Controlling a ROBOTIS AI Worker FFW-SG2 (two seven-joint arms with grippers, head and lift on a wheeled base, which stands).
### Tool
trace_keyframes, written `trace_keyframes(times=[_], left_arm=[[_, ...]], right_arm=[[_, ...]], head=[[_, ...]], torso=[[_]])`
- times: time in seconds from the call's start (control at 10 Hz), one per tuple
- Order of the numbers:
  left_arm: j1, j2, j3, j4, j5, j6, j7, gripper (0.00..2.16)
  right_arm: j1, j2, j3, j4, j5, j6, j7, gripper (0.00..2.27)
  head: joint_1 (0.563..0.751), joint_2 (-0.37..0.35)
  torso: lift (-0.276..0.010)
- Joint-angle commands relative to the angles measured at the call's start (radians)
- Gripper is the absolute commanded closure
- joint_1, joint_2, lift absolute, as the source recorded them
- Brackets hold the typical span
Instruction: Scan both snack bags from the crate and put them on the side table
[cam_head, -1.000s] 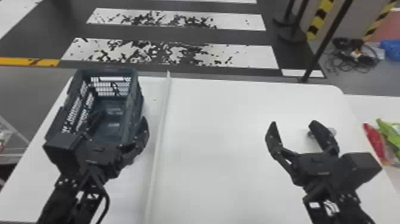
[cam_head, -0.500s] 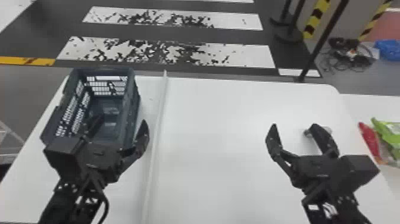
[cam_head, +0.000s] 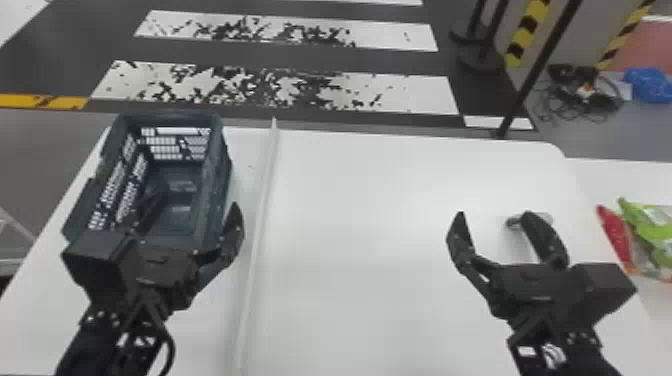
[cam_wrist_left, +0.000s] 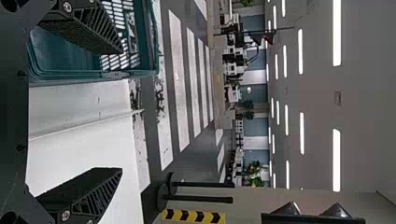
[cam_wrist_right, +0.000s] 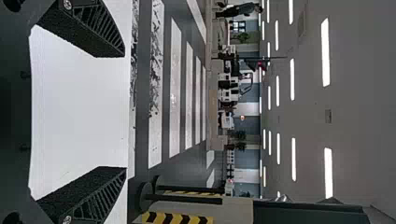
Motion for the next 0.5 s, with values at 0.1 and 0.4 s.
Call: trace_keyframes(times=[0.1, 0.4], left_arm=[[0.003, 0.000, 0.006, -0.001, 0.000, -0.006, 0.001, 0.10], [0.000, -0.001, 0.011, 0.001, 0.002, -0.009, 0.001, 0.10]], right_arm=[[0.000, 0.005, -0.002, 0.000, 0.001, 0.000, 0.000, 0.06], [-0.009, 0.008, -0.004, 0.003, 0.000, 0.003, 0.000, 0.06]], head=[[0.695, -0.055], [0.695, -0.051]], torso=[[-0.087], [-0.087]])
